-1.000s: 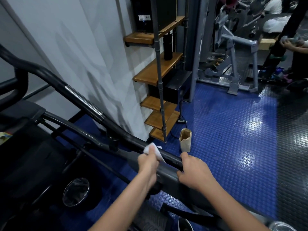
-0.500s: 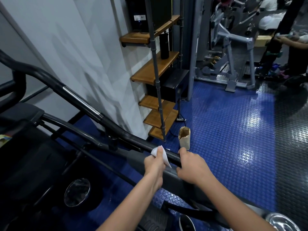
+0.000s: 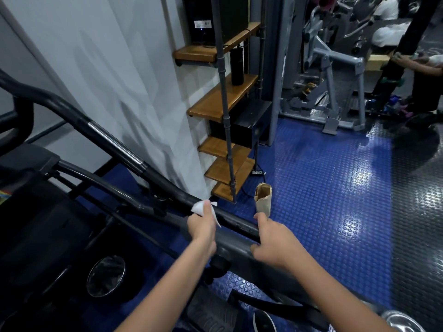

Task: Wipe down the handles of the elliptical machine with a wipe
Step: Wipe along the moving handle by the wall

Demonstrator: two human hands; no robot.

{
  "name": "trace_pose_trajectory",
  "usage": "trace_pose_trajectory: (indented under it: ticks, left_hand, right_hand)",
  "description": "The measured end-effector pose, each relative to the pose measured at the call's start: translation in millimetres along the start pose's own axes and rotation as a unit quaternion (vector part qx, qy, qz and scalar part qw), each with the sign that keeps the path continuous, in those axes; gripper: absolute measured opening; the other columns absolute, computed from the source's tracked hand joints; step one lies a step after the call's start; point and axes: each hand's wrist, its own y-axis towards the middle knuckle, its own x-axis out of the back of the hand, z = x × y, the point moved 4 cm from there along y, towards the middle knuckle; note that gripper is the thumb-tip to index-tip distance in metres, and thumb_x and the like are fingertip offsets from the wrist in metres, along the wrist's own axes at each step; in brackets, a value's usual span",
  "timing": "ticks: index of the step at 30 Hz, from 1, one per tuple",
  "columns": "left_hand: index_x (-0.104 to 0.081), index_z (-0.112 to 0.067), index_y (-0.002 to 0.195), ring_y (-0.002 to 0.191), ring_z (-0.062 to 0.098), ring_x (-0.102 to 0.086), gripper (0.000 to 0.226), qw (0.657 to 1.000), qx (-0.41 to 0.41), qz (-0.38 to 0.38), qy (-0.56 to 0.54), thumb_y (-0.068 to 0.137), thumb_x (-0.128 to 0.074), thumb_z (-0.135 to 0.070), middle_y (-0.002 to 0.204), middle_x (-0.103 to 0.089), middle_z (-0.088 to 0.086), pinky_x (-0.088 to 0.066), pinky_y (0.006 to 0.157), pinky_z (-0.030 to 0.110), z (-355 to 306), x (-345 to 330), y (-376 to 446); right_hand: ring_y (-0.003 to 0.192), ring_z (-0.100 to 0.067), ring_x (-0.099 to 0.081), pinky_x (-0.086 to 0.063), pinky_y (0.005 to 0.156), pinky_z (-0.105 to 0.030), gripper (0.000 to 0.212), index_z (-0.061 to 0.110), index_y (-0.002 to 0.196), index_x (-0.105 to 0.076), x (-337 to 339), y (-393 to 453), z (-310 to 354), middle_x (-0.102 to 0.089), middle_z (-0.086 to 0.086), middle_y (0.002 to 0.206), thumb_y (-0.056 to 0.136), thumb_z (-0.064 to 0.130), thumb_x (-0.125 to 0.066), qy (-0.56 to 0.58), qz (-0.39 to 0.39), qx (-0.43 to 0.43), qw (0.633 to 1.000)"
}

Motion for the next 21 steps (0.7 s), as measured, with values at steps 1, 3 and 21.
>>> trace_pose_trajectory:
  ticks: [1,3,21]
  left_hand:
    - [-0.062,-0.004,0.107,0.088,0.028,-0.067,0.043,1.0,-0.024,-0.001,0.016,0.092,-0.064,-0.044,0.098,-0.07,0.011,-0.056,0.081,0.038,4,-4,-13]
    - [-0.055,-0.005,0.124,0.093,0.025,-0.066,0.046,0.995,-0.097,0.002,0.039,0.095,-0.06,-0.041,0.109,-0.069,0.013,-0.053,0.082,0.036,9,-9,-33]
    - [-0.063,-0.025,0.132,0.136,0.002,-0.042,0.047,0.677,-0.581,0.196,0.407,0.107,-0.024,-0.036,0.134,-0.061,-0.014,-0.02,0.121,0.031,7,-25,-64]
  right_hand:
    - [0.086,-0.017,-0.056,-0.047,0.071,-0.033,0.067,0.017,0.139,-0.032,1,0,-2,-0.058,0.003,0.102,0.081,0.039,-0.058,0.029,0.009,-0.003,1.0]
    - [0.091,-0.012,-0.058,-0.046,0.077,-0.031,0.069,0.02,0.144,-0.032,6,0,-9,-0.061,0.004,0.111,0.083,0.046,-0.052,0.123,0.008,-0.017,0.992]
    - [0.091,-0.009,-0.064,-0.043,0.082,-0.025,0.034,0.025,0.093,-0.075,-14,-2,-78,-0.072,0.006,0.1,0.103,0.022,-0.042,0.417,-0.008,-0.138,0.898]
